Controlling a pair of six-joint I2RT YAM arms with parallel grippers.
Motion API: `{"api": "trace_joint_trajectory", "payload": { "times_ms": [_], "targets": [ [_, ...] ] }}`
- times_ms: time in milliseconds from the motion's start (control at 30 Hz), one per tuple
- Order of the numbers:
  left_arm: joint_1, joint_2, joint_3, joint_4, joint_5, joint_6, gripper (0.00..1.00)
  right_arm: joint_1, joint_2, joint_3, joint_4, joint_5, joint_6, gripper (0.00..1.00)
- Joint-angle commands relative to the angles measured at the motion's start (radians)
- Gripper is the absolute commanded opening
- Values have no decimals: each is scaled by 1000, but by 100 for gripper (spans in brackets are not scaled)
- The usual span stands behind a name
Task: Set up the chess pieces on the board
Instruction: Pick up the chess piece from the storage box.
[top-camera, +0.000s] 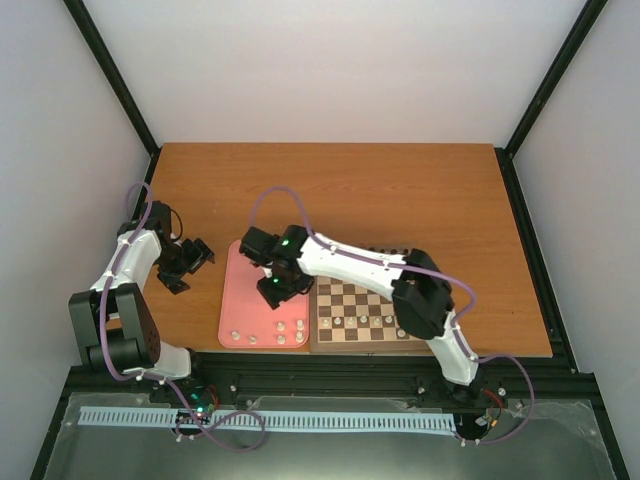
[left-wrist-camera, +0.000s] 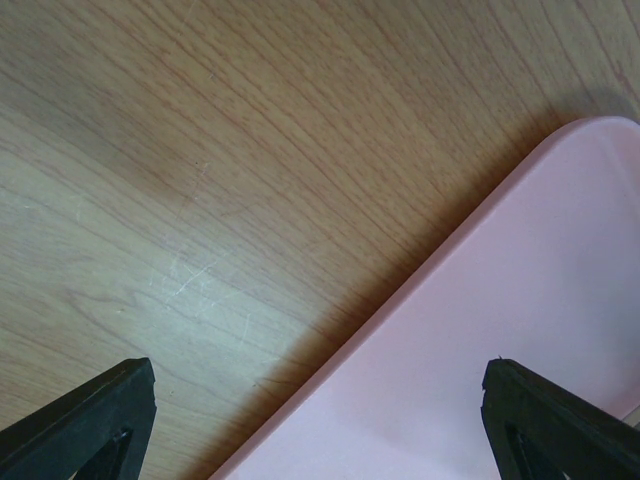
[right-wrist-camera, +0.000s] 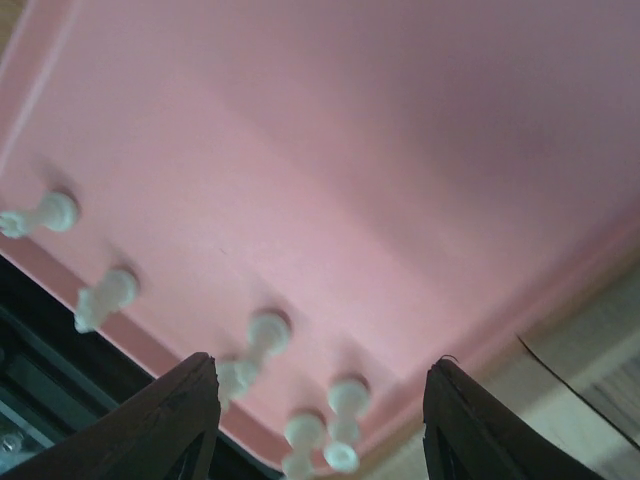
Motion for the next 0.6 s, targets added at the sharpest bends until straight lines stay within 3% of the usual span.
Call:
{"api": "trace_joint_trajectory", "payload": {
  "times_ms": [0, 567],
  "targets": [
    [2, -5, 16, 8, 11, -12, 100, 54, 108, 138, -25, -62, -123, 55],
    [2, -19, 4, 9, 15, -11, 100, 82, 180, 92, -81, -90, -86, 48]
  ]
}}
